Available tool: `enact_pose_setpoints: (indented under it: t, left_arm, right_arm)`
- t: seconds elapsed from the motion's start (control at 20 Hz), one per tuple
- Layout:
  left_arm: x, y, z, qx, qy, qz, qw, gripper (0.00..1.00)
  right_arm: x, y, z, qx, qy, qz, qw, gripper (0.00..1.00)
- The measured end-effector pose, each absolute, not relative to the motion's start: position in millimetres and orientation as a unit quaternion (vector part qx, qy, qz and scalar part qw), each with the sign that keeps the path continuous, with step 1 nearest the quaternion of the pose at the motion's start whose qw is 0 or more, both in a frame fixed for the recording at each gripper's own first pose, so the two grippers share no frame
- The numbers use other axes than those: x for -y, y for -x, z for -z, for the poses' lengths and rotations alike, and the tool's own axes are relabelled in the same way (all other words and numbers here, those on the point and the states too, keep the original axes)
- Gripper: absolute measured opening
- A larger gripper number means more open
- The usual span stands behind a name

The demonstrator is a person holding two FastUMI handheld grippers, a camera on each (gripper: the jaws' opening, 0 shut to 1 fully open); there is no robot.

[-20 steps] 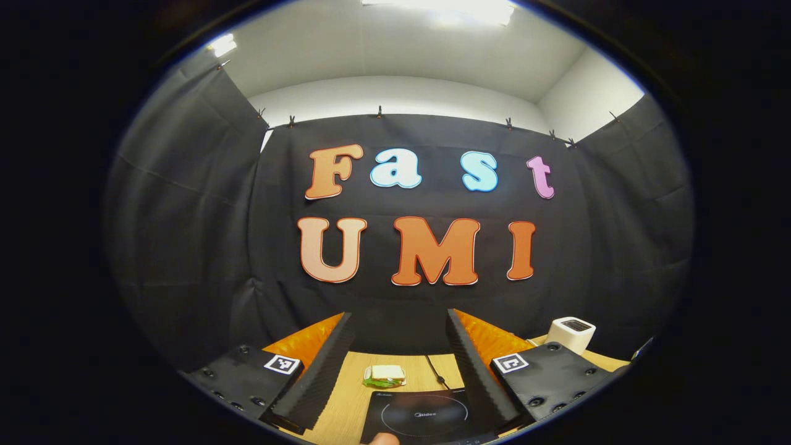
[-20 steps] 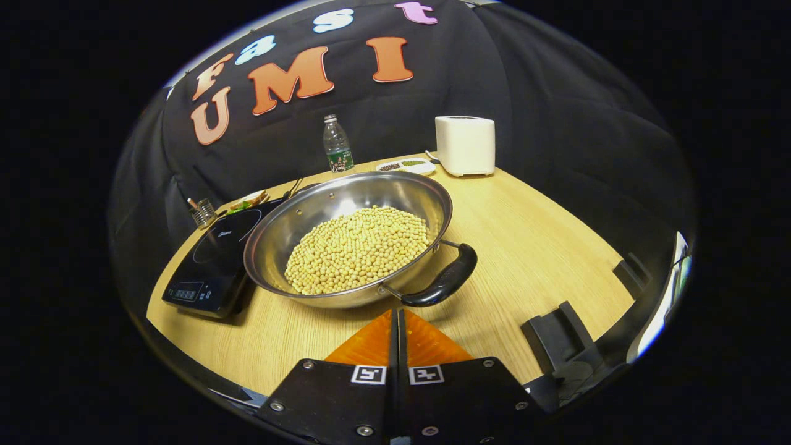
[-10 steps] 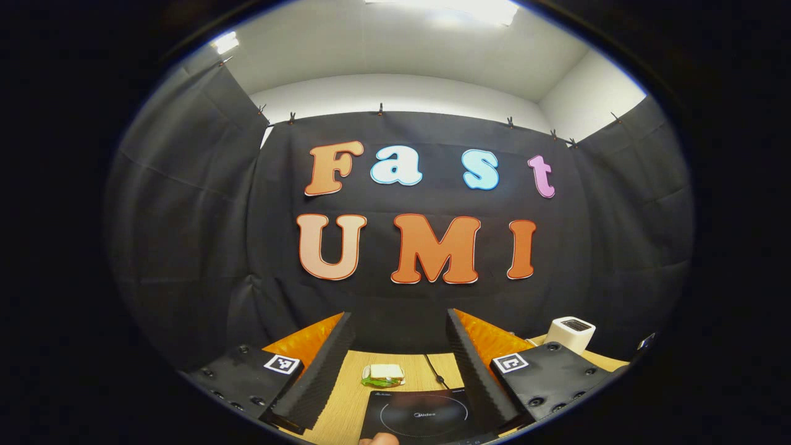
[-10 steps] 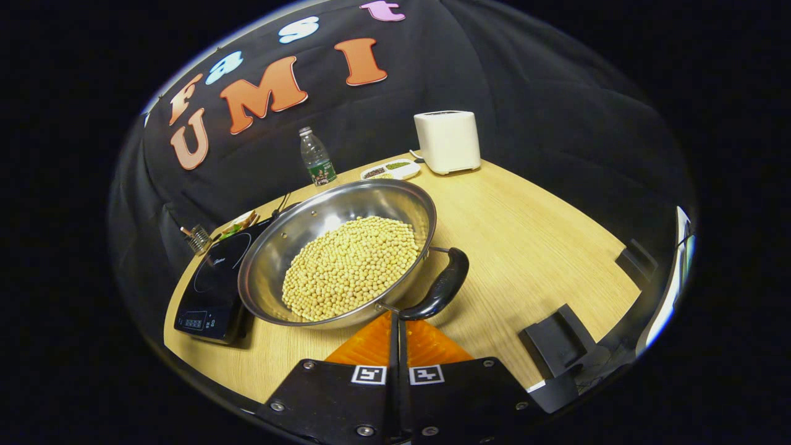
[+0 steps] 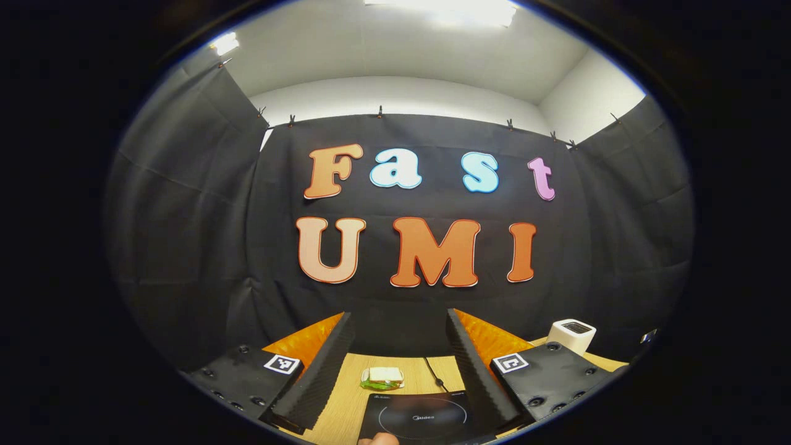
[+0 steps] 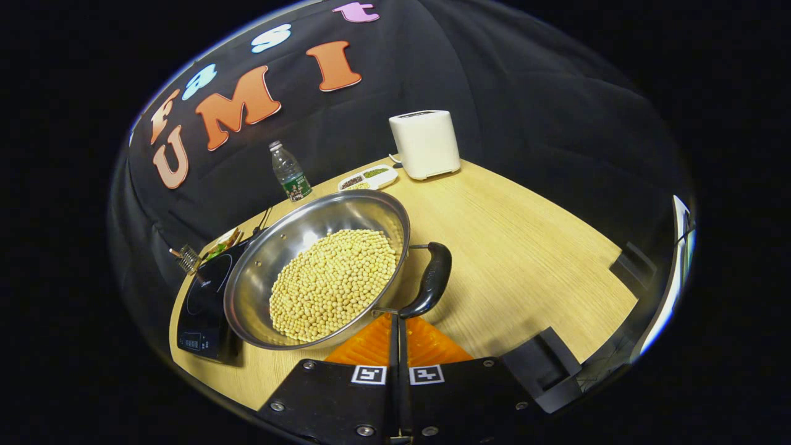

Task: First push the handle of the pot to place it horizontally, then grasp the pot with both hands and set it on the induction cooktop.

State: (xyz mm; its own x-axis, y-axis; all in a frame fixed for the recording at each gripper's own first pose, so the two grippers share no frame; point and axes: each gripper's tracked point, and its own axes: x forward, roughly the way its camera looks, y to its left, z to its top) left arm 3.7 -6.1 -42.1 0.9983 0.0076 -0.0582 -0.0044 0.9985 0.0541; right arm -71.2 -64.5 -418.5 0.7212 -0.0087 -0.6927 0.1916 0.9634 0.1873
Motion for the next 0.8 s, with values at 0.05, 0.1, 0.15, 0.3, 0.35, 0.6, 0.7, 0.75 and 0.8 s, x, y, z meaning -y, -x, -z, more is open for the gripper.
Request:
enact_pose_setpoints:
  t: [0.05, 0.1, 0.15, 0.3, 0.35, 0.6, 0.7, 0.75, 0.8]
  left_arm:
    - [6.1, -4.4, 42.7, -0.030, -0.027, -0.002, 0.999, 0.99]
    - [7.3, -6.3, 43.9, -0.031, -0.027, -0.002, 0.999, 0.99]
    - [7.4, -7.1, 44.5, -0.033, -0.026, -0.002, 0.999, 0.99]
    - [7.8, -12.0, 48.3, -0.037, -0.026, -0.004, 0.999, 0.98]
    - [7.7, -12.5, 48.4, -0.037, -0.026, -0.005, 0.999, 0.98]
    - [8.2, -18.8, 54.4, -0.043, -0.027, -0.006, 0.999, 0.99]
    - [9.7, -19.9, 55.9, -0.045, -0.028, -0.004, 0.999, 0.99]
    - [10.3, -21.2, 57.0, -0.046, -0.028, -0.004, 0.999, 0.99]
    - [10.4, -22.1, 57.1, -0.047, -0.029, -0.005, 0.998, 0.99]
  right_arm:
    - [67.6, 68.3, 418.2, -0.370, -0.123, 0.056, 0.919, 0.00]
    - [71.0, 65.0, 417.6, -0.370, -0.122, 0.058, 0.919, 0.00]
    - [74.5, 62.8, 418.0, -0.370, -0.122, 0.059, 0.919, 0.00]
    - [82.5, 51.4, 417.8, -0.371, -0.131, 0.063, 0.917, 0.00]
    - [85.4, 47.9, 419.3, -0.372, -0.133, 0.063, 0.917, 0.00]
    - [96.0, 30.2, 422.6, -0.378, -0.142, 0.070, 0.912, 0.00]
    - [101.1, 24.4, 422.4, -0.379, -0.146, 0.073, 0.911, 0.00]
    - [103.2, 20.8, 423.7, -0.380, -0.147, 0.075, 0.910, 0.00]
    - [106.2, 17.1, 423.2, -0.381, -0.147, 0.076, 0.910, 0.00]
